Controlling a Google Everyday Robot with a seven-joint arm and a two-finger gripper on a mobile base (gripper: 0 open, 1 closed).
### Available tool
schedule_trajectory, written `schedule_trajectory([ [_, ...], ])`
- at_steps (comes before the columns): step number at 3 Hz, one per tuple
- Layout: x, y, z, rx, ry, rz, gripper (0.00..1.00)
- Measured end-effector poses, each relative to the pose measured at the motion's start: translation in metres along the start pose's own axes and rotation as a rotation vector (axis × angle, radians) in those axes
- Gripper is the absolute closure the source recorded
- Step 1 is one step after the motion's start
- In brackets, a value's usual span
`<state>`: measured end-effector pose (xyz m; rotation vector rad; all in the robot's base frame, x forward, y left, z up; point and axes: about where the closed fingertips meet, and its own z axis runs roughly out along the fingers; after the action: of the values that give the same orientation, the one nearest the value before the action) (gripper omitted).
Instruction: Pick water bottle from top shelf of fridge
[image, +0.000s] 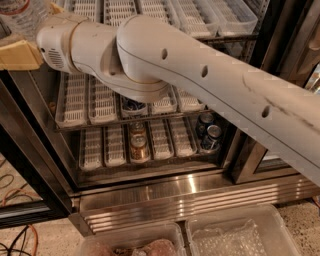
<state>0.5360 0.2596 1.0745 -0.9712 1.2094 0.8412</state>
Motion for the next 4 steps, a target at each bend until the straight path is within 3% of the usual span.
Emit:
schedule_trajectory([
  [1, 0.002, -0.003, -0.004, 0.051, 0.023, 0.001, 0.00],
  [2, 0.007, -0.009, -0.011, 0.108, 0.057, -0.002, 0.07],
  [4, 0.013, -0.015, -0.003, 0.137, 0.069, -0.004, 0.20],
])
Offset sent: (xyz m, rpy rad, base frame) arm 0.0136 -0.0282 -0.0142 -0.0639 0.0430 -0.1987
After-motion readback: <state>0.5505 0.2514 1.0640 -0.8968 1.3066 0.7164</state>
